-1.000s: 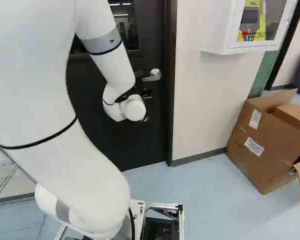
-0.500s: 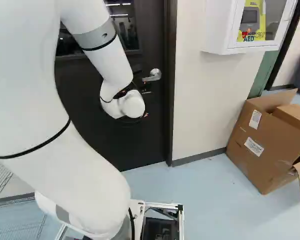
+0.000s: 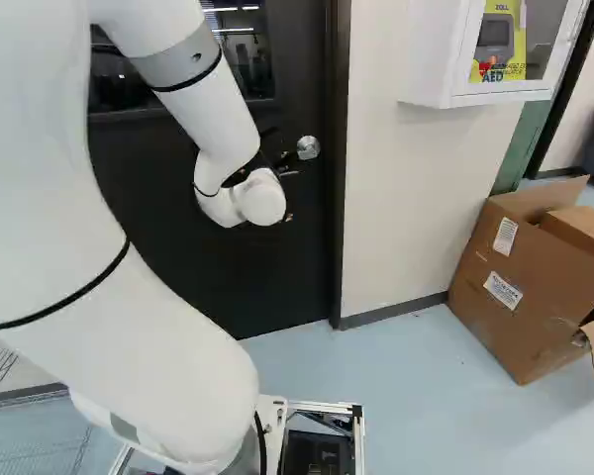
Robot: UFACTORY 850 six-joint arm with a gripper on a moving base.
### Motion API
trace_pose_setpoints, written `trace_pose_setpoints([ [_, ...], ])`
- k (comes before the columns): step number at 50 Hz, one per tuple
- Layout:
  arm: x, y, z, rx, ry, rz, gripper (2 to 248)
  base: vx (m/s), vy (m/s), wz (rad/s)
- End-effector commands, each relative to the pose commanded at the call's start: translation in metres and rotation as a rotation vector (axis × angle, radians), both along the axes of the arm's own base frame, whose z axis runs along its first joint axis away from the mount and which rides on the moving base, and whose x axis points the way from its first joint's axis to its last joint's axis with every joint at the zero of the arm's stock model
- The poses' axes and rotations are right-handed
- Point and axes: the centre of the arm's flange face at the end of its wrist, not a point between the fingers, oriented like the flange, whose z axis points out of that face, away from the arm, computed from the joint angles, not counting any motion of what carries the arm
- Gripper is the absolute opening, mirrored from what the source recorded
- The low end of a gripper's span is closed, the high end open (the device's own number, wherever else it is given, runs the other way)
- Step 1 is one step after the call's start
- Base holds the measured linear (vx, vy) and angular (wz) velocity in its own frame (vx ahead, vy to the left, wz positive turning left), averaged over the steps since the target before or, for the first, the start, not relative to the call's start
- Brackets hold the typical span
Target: Open the door and move inside
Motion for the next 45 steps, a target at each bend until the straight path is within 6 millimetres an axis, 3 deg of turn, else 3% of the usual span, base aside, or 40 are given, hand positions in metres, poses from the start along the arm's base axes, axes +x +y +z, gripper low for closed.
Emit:
trace_pose_setpoints([
  [45,0.025,-0.008,0.04,-0.014,-0.089,-0.01,247,0.0,0.0,0.0],
])
